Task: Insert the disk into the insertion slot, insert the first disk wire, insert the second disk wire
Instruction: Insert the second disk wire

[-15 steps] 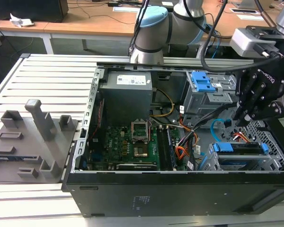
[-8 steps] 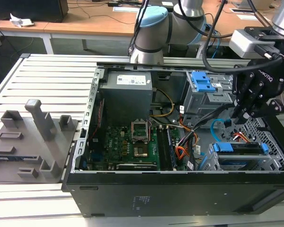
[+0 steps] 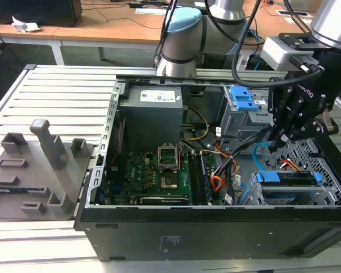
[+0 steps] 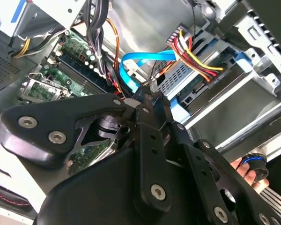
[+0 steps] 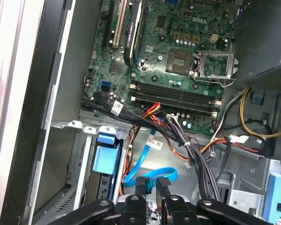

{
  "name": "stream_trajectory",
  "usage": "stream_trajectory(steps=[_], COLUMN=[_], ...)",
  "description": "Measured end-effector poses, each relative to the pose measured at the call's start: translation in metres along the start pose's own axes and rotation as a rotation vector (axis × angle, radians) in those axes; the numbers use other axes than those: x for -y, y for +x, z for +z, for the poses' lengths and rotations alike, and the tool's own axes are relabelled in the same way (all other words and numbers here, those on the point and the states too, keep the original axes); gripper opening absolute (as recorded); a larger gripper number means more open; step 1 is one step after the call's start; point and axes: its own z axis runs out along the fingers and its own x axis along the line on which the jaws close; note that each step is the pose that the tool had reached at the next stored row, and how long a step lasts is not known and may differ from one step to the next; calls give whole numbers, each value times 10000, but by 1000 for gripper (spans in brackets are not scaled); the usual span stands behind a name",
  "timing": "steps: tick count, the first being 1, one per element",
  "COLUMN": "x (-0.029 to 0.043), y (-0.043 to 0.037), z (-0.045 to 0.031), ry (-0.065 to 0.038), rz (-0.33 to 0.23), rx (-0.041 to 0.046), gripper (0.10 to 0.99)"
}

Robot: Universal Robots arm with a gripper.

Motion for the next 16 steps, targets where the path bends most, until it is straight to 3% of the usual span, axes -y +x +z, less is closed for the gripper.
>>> stream_trajectory(steps=[3,8,11,13,16], x=[-36,-35,-35,-35,-35], y=[-6,-7,-7,-7,-7], z=[28,75,78,78,78], ry=[-3,-35,-36,-37,-37], rz=[-142,-575,-592,-592,-592], rx=[-39,-303,-316,-316,-317], gripper=[239,239,239,165,161])
